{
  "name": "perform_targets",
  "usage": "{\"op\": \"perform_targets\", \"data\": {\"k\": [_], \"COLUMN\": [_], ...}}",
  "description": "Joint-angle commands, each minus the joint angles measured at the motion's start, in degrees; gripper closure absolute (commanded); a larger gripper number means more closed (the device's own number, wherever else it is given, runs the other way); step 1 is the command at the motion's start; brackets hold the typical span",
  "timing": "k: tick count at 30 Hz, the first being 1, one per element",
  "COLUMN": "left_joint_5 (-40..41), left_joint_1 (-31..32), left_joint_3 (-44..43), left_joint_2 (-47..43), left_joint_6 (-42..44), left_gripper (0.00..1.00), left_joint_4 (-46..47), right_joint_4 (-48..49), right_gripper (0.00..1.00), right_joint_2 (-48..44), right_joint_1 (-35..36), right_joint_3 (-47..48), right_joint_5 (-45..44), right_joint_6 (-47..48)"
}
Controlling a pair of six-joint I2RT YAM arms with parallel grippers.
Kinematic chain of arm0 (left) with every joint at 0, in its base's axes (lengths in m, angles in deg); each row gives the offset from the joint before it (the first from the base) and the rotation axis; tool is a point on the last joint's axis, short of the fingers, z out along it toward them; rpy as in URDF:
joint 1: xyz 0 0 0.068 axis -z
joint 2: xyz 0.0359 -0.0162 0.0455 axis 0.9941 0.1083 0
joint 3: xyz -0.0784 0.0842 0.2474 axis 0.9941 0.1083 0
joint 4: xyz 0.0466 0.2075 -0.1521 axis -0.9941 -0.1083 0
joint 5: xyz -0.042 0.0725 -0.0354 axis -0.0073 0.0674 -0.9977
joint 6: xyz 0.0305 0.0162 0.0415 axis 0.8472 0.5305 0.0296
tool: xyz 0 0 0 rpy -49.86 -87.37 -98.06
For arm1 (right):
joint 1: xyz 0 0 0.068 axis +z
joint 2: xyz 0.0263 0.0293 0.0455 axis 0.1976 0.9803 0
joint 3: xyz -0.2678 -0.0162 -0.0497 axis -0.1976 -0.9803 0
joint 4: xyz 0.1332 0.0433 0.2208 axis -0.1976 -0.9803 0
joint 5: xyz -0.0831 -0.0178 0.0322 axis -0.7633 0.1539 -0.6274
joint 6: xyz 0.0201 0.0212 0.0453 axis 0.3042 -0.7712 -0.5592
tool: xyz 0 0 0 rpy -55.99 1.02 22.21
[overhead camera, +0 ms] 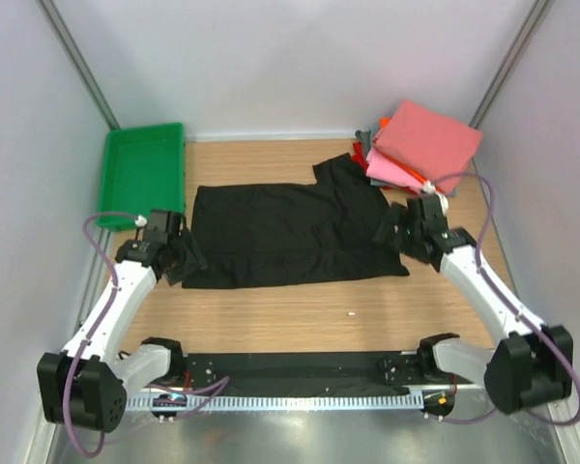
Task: Fold and stack the t-shirts
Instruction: Fold the tshirt
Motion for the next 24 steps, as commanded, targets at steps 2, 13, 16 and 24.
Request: {"op": "perform_targets", "data": {"k": [2,13,16,24], "left_joint_5": [1.58,8.53,10.02,12.84], "left_joint_1": [0.21,0.21,0.21,0.21], "left_joint_3": [8.42,19.16,20.3,20.57], "left_joint_2": [-2.72,-2.11,-1.32,0.97], "left_joint_6": [-10.8,-14.68,-14.86,-14.86], "left_gripper": [0.46,0.44,0.43,0.43], "left_joint_4": [6.01,16.82,19.19,21.66], "right_joint_4": [-0.91,5.85,9.88,16.49], "right_gripper": [0.0,0.01,0.03,0.11], "right_joint_2": [-6.87,-5.76,-1.72,4.54], "right_joint_1": [-4.7,-8.13,-8.48,-9.27], "right_joint_3": [-8.64,-18.05,-18.49,-20.78], "right_joint_5": [7.47,5.27,5.45,4.39], "right_joint_6": [-6.84,-10.8,-11.33,-11.24]}}
